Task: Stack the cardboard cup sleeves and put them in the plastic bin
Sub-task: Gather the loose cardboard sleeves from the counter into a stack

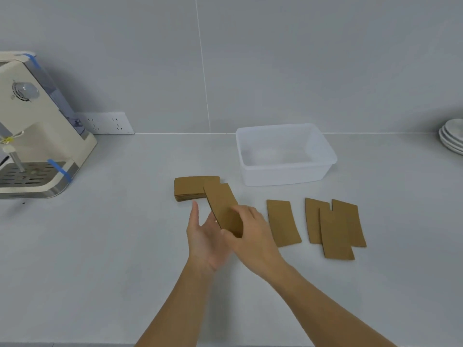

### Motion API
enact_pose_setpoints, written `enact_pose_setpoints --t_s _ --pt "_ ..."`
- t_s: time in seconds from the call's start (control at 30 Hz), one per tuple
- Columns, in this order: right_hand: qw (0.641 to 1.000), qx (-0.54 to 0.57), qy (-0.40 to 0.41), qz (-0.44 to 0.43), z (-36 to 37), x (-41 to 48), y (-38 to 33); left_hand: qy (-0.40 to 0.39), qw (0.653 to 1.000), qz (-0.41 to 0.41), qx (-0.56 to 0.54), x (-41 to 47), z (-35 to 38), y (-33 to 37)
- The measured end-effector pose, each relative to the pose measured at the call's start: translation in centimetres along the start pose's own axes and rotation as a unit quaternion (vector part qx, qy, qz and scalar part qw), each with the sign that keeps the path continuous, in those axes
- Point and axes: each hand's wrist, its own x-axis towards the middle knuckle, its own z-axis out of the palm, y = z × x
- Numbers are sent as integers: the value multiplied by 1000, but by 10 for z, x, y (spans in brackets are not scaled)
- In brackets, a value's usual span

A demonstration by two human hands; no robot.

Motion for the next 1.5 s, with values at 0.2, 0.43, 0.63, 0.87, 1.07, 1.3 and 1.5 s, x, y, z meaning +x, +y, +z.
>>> enact_pose_setpoints --t_s 0.2,0.43,0.63,0.87,1.07,1.3,1.5 --pt "999 -44 2 -30 15 -8 8 -16 1000 -10 -3 2 2 -8" --pt "995 -90 -37 -30 14 -11 23 -14 1000 -13 -12 9 2 -14" --pt "989 -91 -117 -19 -6 -1 34 17 999 -22 -20 18 5 -21" --pt "996 18 -64 66 -41 24 54 41 997 -32 -60 29 10 -31" --pt "965 -243 36 95 -43 35 93 56 992 4 -113 42 9 -35" --pt "940 -303 -27 153 -30 32 113 60 987 42 -141 53 21 -37" --pt "930 -343 -11 129 -25 30 111 61 990 40 -123 54 25 -34"
